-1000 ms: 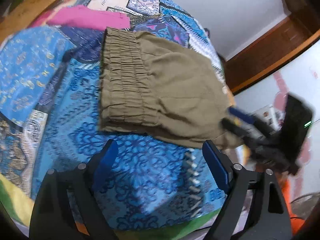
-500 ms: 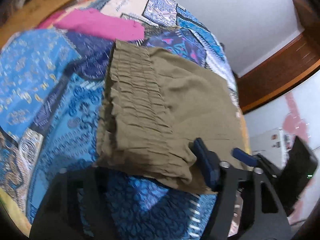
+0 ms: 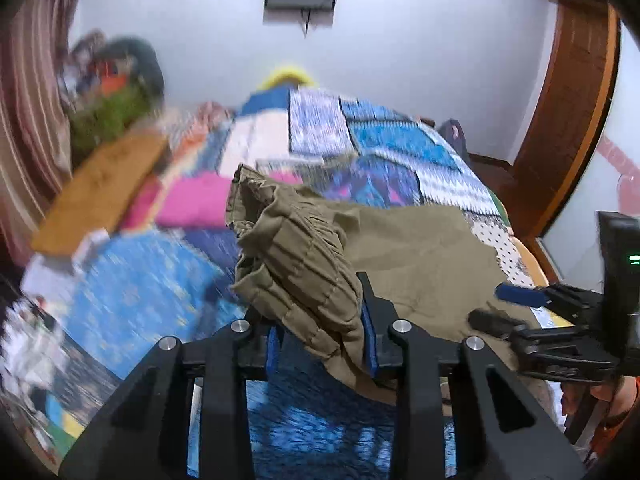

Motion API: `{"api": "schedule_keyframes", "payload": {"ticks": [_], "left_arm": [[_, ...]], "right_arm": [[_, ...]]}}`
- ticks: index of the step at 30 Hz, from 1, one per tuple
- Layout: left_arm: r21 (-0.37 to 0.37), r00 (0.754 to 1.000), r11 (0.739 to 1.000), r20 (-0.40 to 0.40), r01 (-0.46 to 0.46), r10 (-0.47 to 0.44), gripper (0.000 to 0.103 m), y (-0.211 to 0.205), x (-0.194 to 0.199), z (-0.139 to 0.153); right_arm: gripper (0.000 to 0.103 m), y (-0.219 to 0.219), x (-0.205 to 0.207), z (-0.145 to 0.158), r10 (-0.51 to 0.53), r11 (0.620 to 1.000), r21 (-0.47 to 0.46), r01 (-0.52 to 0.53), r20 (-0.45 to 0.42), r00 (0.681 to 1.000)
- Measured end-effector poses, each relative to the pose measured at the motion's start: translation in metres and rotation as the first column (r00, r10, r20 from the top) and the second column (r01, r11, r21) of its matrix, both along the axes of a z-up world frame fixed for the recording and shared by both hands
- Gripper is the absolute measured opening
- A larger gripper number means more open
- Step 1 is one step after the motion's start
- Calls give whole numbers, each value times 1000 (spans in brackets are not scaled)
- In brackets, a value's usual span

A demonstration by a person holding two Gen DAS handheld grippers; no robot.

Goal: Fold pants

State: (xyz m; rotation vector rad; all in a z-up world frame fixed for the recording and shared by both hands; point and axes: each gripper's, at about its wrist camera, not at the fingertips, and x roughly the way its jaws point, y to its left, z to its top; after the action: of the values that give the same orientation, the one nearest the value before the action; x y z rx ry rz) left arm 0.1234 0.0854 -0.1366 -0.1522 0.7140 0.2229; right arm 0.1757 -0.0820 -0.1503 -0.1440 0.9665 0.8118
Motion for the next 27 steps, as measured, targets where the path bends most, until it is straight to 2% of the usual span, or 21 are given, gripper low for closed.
{"api": "schedule_keyframes", "payload": {"ticks": [4, 8, 12, 16, 21, 25, 27], "left_arm": [[43, 999, 999, 39, 20, -21, 30, -1, -5, 19], [119, 996, 992, 62, 51, -59, 29, -18, 0, 30], [197, 991, 976, 65, 98, -113, 29, -41, 6, 37], [244, 983, 957, 56, 155, -173, 29, -63, 10, 36], [227, 972, 950, 36, 217, -231, 29, -87, 18, 29], [202, 958, 939, 14, 277, -286, 29, -112, 25, 24], [152, 948, 936, -9, 316, -318, 29, -123, 32, 18]], "right_arm": [[62, 36, -13, -16, 124, 991, -50, -127, -62, 990], [63, 50, -23, -14, 169, 984, -38, -171, -62, 984], [60, 21, -20, -4, 106, 994, 35, -103, -88, 991], [60, -26, -28, 11, 30, 999, 26, -29, -8, 1000], [60, -94, -30, 16, -93, 996, -7, 93, 26, 995], [60, -122, -18, 12, -170, 985, -5, 170, 3, 985], [60, -132, -17, 9, -191, 982, 3, 191, -11, 981]]}}
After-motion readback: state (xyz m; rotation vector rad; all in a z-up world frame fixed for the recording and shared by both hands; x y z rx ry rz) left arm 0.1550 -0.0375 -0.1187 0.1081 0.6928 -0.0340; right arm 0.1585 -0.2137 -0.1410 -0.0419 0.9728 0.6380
